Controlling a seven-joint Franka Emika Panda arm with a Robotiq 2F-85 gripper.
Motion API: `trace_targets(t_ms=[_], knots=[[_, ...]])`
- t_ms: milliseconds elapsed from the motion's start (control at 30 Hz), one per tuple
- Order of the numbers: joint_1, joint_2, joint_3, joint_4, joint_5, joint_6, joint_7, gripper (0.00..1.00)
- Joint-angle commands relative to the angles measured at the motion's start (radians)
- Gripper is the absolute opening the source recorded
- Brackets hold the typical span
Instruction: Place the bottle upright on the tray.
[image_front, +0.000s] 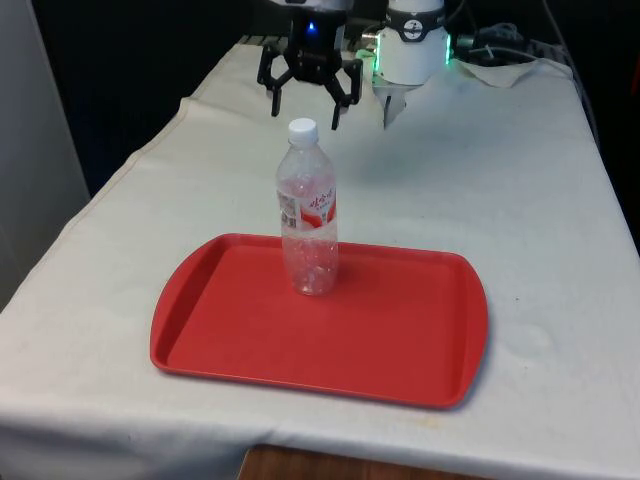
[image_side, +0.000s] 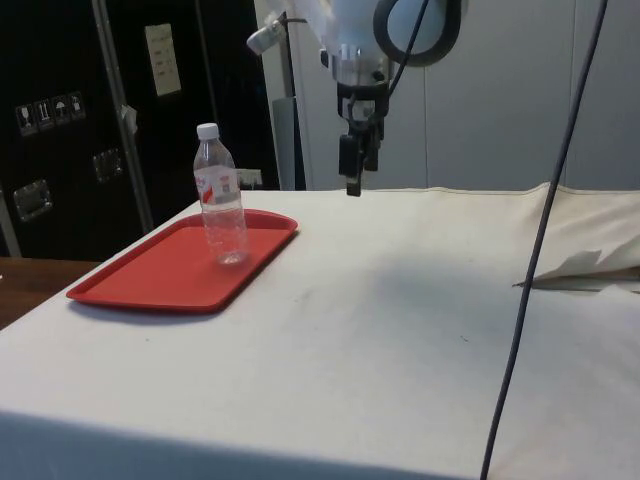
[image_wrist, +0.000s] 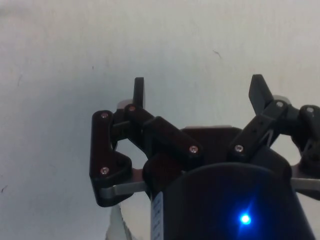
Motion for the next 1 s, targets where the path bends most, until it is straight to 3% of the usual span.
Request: trace_targets(t_ms=[0,33,67,267,300,767,867,967], knots=[[-0.001,-0.017,0.004,-0.008,0.023,-0.018,-0.019,1.00],[0.000,-0.009,0.000,0.000,0.000,-0.012,-0.001,1.00],[0.000,-0.026,0.004,-0.008,0.021,-0.029,-0.018,1.00],[0.001,-0.095,0.000,-0.012,0.014,-0.105,-0.009,1.00],[0.000,-0.072,0.000,-0.003,0.000,-0.084,-0.001,1.00],[-0.001,-0.220,-0.009,-0.038,0.005,-0.210,0.009,1.00],[0.000,-0.222,-0.009,-0.035,0.001,-0.213,0.009,1.00],[0.001,-0.245,-0.017,-0.029,0.011,-0.255,-0.002,1.00]])
